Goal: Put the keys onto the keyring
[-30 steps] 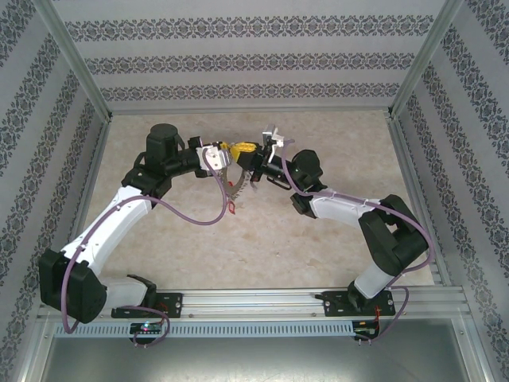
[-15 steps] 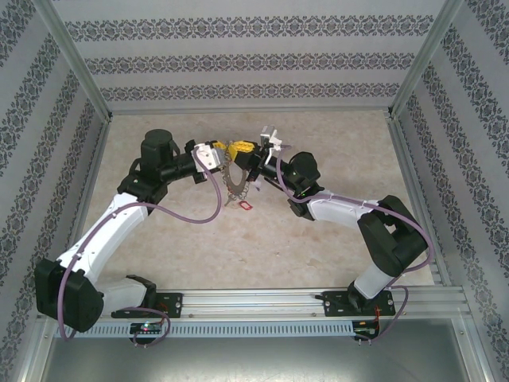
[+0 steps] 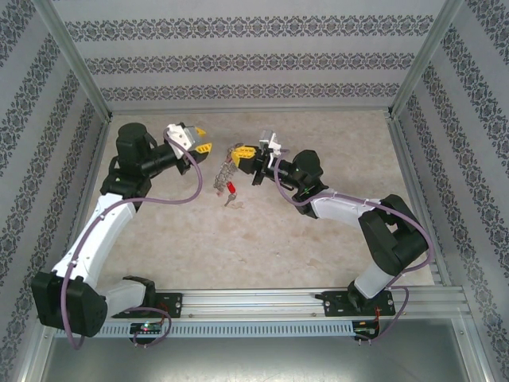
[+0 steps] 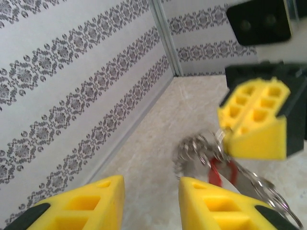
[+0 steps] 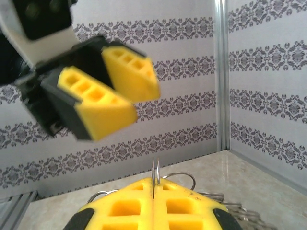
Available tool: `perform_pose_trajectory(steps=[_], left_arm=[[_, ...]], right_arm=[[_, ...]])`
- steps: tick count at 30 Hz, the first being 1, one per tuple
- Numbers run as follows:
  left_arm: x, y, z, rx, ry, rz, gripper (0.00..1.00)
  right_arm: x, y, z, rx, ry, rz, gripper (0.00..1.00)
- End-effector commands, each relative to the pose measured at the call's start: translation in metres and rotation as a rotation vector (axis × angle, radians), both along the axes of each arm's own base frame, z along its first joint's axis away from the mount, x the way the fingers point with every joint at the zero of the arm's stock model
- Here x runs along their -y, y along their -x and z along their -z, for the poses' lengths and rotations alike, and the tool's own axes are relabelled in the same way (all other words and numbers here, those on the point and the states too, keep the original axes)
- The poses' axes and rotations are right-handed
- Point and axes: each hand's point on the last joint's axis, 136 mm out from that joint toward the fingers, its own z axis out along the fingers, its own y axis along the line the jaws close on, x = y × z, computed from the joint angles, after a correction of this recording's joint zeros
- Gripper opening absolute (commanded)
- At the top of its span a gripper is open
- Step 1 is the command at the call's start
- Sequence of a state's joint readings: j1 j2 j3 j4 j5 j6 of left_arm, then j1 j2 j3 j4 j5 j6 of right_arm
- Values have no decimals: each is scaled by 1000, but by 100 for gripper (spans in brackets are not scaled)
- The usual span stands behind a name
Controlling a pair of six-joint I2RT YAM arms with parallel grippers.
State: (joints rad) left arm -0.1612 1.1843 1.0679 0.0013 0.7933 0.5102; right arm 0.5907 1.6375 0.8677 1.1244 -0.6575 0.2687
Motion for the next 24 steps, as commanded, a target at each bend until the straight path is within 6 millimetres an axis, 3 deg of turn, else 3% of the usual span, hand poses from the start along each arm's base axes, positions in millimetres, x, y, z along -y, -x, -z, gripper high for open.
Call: perform_pose_trajectory(steps=[1, 7, 11, 20, 24], left_arm=[[11, 12, -5, -98, 61, 106, 35], [26, 29, 10, -158, 54, 247, 36], [31, 42, 34, -179, -22, 309, 37], [37, 48, 52, -215, -62, 370, 38], [38, 42, 61, -234, -83, 349, 38]], right_arm=[[0, 12, -11, 106, 5, -58, 0], [-5, 13, 0, 135, 49, -83, 0], [-6, 11, 4, 137, 57, -84, 0], [-10, 14, 8, 155, 78, -126, 0], [-13, 15, 8, 164, 80, -138, 0]])
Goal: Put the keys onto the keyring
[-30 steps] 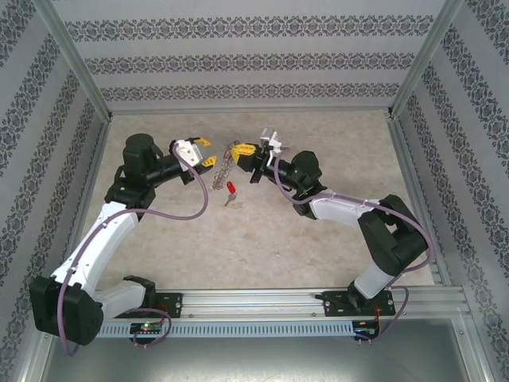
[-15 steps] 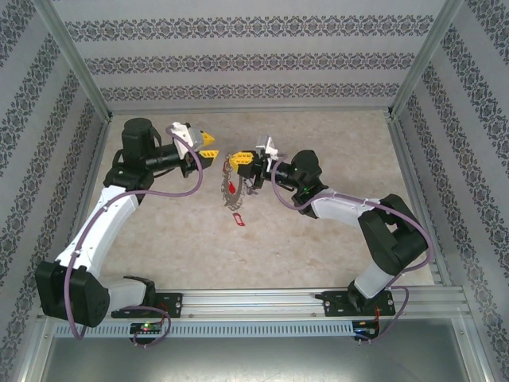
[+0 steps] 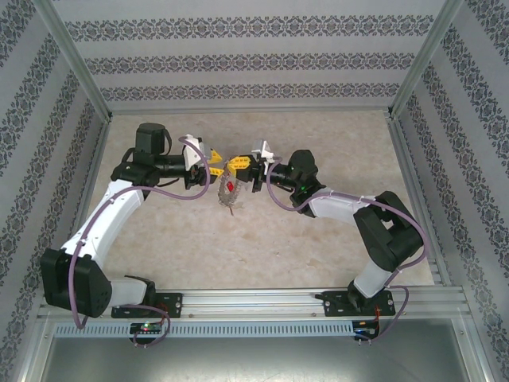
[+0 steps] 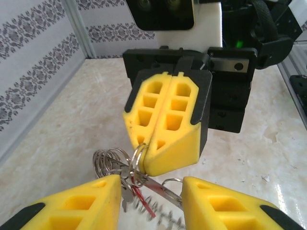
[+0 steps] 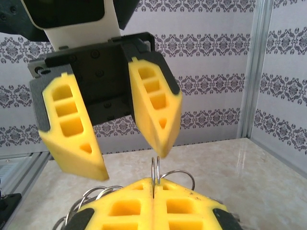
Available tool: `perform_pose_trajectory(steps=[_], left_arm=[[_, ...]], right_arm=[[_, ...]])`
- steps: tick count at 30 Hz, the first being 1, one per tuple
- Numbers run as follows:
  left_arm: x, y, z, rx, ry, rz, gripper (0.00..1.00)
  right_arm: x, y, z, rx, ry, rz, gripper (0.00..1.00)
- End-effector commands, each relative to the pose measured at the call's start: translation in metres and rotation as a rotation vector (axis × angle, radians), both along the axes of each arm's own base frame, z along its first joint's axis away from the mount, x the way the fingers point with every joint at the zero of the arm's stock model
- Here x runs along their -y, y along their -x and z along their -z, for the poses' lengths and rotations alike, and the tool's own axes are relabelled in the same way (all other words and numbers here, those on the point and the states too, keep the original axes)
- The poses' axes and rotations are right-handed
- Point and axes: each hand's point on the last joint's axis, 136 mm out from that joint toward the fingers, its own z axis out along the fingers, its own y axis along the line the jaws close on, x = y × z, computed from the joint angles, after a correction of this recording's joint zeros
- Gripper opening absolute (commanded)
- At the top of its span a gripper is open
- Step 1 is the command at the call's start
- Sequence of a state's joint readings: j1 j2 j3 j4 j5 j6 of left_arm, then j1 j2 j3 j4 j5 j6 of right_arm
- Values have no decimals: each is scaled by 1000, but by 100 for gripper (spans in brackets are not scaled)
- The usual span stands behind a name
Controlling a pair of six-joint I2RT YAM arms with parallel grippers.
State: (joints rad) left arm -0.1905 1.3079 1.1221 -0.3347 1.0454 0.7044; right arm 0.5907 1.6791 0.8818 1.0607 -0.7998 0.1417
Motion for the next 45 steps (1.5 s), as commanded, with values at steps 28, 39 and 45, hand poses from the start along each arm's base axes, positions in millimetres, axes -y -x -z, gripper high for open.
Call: perform_pose_trajectory(steps=[28, 39, 45], left_arm=[[3, 6, 13, 50, -70, 22, 0], [5, 11, 32, 79, -175, 26, 0], [11, 17, 40, 78, -215, 69, 0]], right_arm=[[-2, 21, 19, 123, 120, -96, 0], [7, 22, 48, 85, 261, -127, 27], [10, 18, 55, 93, 313, -95, 32]])
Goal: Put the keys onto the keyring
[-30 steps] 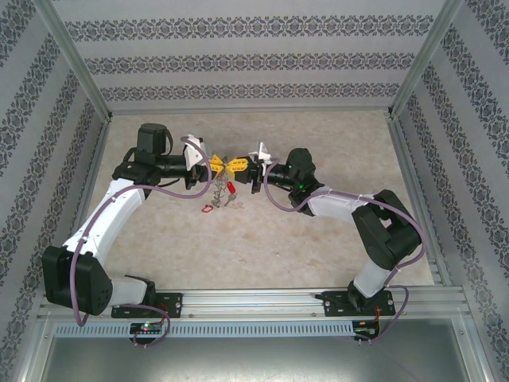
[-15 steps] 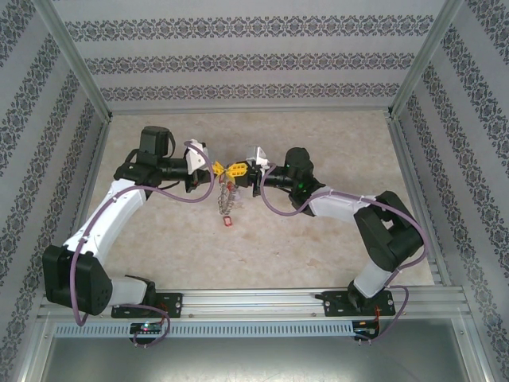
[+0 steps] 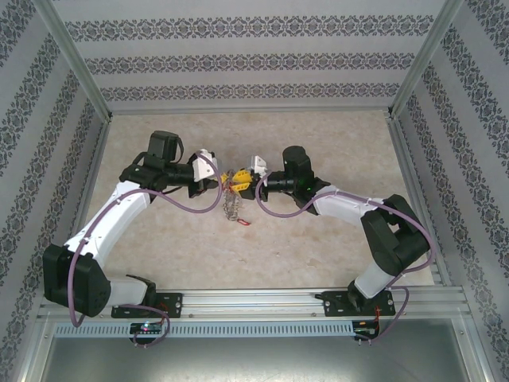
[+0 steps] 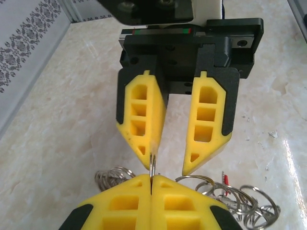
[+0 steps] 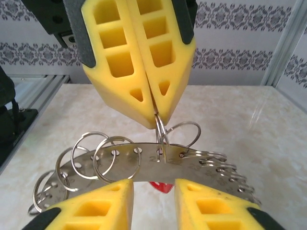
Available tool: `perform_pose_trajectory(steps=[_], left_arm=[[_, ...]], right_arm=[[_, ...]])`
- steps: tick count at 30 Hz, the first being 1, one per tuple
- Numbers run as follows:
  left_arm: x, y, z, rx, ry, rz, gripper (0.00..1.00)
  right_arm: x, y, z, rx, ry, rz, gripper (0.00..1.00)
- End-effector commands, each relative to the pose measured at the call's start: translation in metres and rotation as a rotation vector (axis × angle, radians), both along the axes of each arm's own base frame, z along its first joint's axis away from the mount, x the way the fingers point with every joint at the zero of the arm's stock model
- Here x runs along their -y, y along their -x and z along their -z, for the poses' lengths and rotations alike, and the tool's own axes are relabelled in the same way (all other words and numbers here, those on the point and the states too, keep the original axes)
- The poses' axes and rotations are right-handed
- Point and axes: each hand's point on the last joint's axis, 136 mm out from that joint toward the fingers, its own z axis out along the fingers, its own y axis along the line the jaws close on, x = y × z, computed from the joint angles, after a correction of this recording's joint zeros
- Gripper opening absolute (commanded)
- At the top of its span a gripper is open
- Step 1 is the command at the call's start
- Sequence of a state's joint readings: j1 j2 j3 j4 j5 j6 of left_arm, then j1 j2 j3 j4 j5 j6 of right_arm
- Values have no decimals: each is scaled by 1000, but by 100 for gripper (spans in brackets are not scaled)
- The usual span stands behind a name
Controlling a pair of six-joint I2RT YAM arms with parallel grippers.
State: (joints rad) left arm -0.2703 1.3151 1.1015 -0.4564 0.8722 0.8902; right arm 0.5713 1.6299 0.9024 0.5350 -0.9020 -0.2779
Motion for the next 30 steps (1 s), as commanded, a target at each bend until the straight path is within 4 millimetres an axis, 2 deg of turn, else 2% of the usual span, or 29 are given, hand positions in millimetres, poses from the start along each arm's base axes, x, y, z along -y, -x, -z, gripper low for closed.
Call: perform_pose_trajectory(steps=[1, 6, 14, 22, 27, 30], left_arm=[[6, 9, -1, 29, -26, 62, 0], [11, 13, 4, 25, -55, 94, 0], [16, 14, 12, 12, -104, 114, 0], [17, 13, 13, 1, -108, 124, 0], [18, 14, 13, -4, -105, 129, 0], [18, 15, 12, -3, -103, 128, 0]], right_arm=[[3, 0, -13, 66, 16, -2, 33], [7, -4, -15, 88, 39, 10, 34], [9, 1, -19, 92, 63, -11, 30], [2, 17, -7, 60, 171, -94, 27], [0, 17, -6, 43, 169, -96, 19], [-1, 15, -4, 43, 178, -87, 21]])
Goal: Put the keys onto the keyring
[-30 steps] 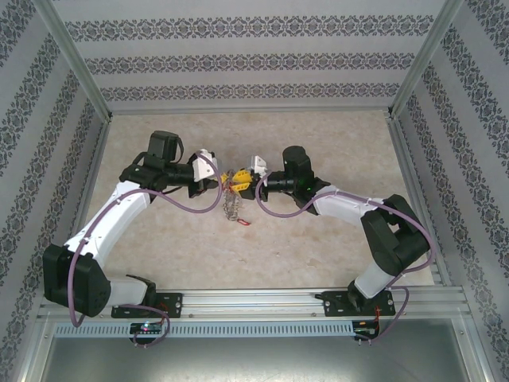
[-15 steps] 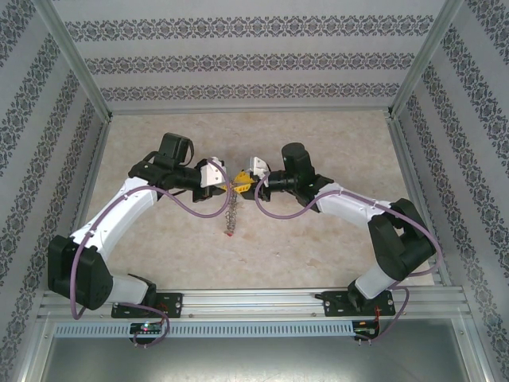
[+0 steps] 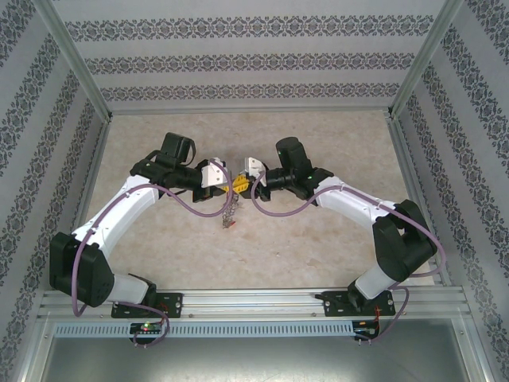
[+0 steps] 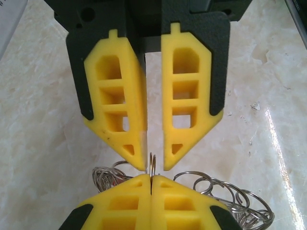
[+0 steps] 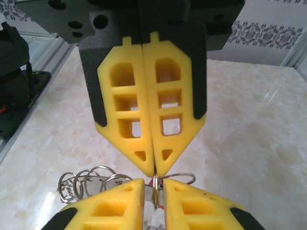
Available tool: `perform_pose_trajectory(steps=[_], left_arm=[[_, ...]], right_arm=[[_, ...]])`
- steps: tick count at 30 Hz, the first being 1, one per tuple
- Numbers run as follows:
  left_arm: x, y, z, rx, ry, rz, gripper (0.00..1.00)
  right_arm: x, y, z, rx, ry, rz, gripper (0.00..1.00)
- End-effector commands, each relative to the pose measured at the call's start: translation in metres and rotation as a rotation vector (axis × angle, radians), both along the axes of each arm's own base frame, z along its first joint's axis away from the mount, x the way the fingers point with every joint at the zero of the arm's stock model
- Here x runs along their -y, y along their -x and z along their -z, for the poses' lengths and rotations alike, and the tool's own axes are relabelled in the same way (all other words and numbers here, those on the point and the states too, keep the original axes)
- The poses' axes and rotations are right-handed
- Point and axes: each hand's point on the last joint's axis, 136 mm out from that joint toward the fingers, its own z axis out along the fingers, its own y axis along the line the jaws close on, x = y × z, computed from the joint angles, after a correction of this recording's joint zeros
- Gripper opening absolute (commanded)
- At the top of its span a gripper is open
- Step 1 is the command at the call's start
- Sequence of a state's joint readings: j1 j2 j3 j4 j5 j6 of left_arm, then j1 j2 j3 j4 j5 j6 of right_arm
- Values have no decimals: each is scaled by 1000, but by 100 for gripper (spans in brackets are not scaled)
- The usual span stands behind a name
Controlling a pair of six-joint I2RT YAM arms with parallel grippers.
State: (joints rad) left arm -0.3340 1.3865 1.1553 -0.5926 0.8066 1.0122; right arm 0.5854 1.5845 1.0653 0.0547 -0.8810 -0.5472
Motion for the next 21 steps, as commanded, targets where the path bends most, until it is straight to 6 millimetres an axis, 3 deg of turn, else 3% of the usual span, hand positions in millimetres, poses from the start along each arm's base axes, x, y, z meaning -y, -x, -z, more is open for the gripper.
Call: perform_pose_trajectory(steps=[1, 4, 9, 16, 21], left_arm=[[7, 4, -15, 28, 25, 45, 0], [7, 5, -16, 28, 32, 44, 0], [9, 6, -19, 22, 48, 51, 0], [11, 7, -21, 14, 64, 65, 0], [12, 8, -21, 11, 65, 68, 0]], right_arm=[[-4, 3, -1, 3, 10, -22, 24], [-4, 3, 0, 2, 14, -17, 27], [-5, 5, 0, -2, 13, -23, 20], [-10, 6, 0, -2, 9, -29, 21], [-12, 5, -5, -16, -4, -32, 0]])
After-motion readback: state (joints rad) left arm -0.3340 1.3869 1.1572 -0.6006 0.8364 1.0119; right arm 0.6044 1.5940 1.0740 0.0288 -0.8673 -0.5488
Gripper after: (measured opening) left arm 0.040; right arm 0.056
